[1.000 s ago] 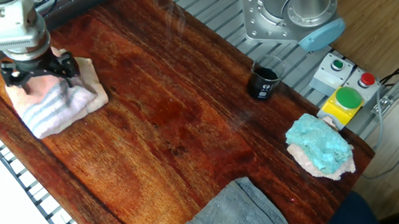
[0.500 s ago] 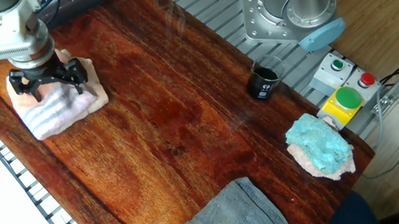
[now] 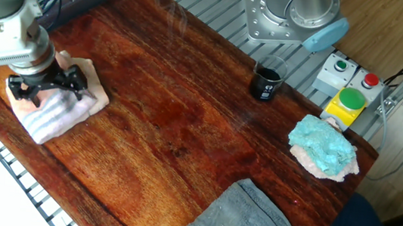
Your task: Clean the table with a cloth
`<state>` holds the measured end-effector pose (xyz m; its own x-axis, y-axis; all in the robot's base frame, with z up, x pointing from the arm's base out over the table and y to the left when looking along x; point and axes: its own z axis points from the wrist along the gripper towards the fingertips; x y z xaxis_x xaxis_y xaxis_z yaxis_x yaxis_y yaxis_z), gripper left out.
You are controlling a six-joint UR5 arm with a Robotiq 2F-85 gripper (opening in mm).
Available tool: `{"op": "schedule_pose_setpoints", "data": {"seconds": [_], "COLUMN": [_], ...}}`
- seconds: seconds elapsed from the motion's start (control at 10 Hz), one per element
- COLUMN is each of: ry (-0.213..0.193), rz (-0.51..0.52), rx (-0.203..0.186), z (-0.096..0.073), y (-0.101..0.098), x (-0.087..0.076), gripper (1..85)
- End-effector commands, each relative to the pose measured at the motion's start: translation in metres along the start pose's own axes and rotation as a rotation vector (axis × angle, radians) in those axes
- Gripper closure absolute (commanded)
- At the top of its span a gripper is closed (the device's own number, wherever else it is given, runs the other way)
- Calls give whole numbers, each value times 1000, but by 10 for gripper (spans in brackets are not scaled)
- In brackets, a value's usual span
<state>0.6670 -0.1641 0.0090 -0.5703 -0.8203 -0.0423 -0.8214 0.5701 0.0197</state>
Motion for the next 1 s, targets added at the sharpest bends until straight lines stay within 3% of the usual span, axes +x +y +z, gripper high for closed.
{"op": "schedule_pose_setpoints", "data": {"seconds": [0.0, 0.3, 0.6, 0.8, 0.9], "ry": [-69, -91, -107, -81, -71], "rz": [22, 1, -2, 34, 69], "rx": [53, 88, 109, 141, 160], "z": [4, 5, 6, 5, 3], "y": [-14, -25, -31, -38, -41], "x": [-19, -24, -26, -19, -17], "gripper": [7, 13, 93, 343, 530]}}
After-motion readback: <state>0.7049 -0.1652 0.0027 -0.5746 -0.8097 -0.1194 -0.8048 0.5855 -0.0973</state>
